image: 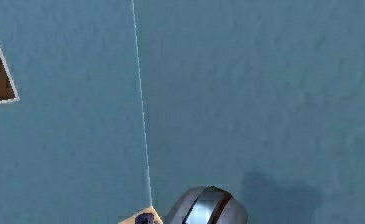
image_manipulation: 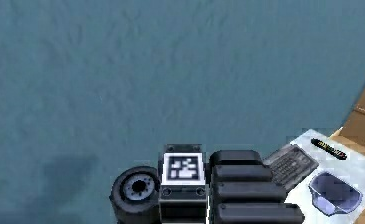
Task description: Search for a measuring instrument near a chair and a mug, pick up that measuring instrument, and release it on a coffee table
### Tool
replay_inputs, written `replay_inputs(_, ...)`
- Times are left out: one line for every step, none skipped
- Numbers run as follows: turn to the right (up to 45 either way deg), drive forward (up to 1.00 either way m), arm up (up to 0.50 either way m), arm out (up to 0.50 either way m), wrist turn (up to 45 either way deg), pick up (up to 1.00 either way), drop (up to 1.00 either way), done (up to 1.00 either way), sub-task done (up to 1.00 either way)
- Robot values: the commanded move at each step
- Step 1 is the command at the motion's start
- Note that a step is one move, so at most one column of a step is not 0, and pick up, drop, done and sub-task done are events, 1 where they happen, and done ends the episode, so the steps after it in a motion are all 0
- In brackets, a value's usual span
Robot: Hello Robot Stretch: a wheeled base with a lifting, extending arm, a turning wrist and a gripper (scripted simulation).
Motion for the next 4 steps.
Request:
replay_inputs(6.0,0.00,0.00,0.00,0.0,0.00,0.00,0.00,0.00)
replay_inputs(-45.0,0.00,0.00,0.00,0.0,0.00,0.00,0.00,0.00)
replay_inputs(-45.0,0.00,0.00,0.00,0.0,0.00,0.00,0.00,0.00)
replay_inputs(-6.0,0.00,0.00,0.00,0.0,0.00,0.00,0.00,0.00)
